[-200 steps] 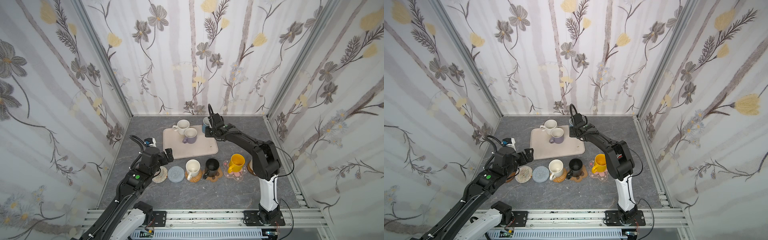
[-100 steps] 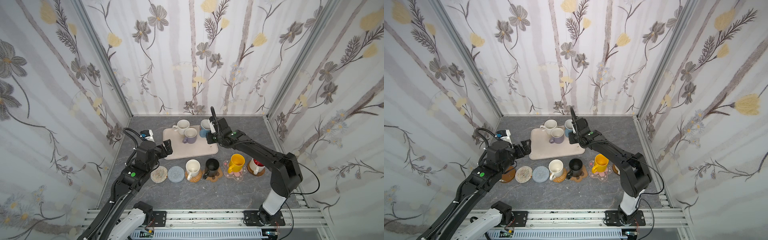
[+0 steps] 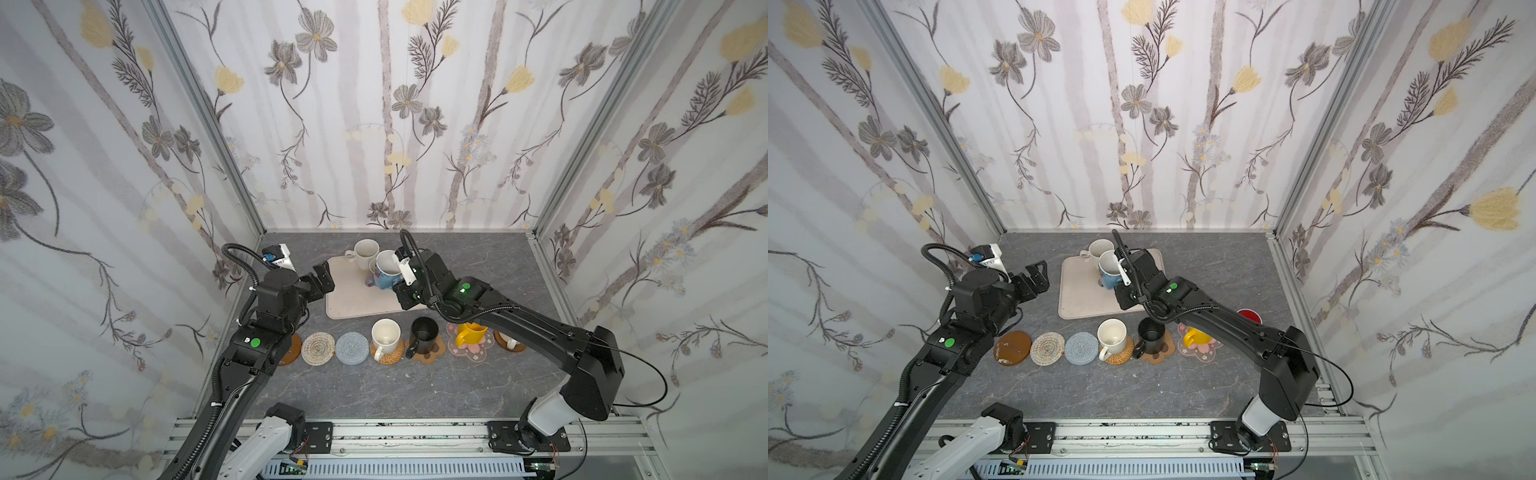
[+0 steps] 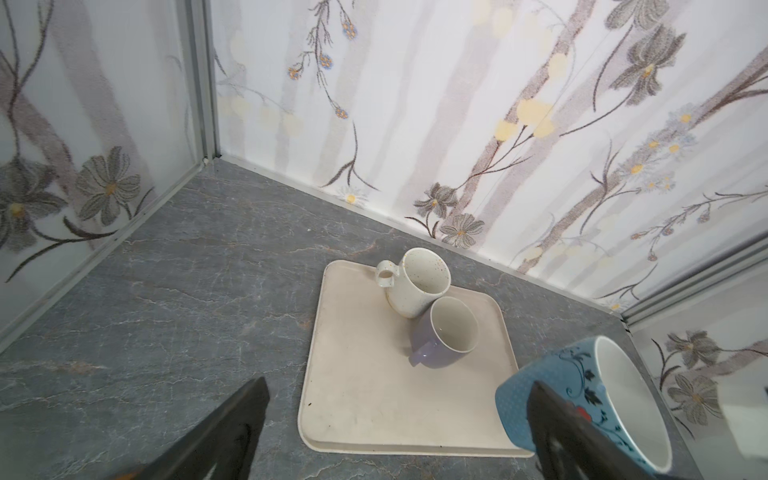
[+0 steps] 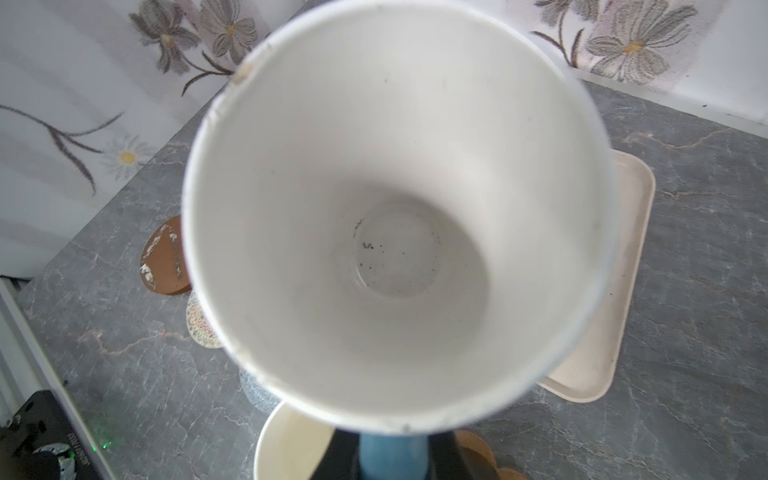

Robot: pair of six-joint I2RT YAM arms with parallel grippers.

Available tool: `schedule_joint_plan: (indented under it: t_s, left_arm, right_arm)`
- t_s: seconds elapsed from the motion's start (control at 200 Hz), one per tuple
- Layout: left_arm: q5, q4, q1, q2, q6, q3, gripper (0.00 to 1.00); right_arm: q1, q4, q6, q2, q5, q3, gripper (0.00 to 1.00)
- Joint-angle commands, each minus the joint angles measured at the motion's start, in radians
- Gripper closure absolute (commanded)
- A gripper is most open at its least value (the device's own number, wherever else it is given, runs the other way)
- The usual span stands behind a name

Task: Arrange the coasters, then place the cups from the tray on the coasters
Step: 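Carry the blue floral mug with the right gripper toward the blue knit coaster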

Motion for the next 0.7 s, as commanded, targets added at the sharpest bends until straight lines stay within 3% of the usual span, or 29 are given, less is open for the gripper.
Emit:
schedule_joint_plan:
  t_s: [0.0,0.295,0.695]
  left_arm:
    - [0.035,0.007,0.052,-0.002,0.005,-0.014,0.00]
    - [0.127,0.016,0.170,0.017,-0.019,-0.090,0.00]
    - [0.174,0.061,0.225,0.008,-0.033,-0.180,0.00]
  right_arm:
    - [0.035,0.051,-0.013,0.010,0.002,-0.003,1.00]
    - [0.110,0.111,-0.007,0.098,-0.032,-0.004,1.00]
    - [0.187,0.148,0.009,0.181,-0.056,-0.026,1.00]
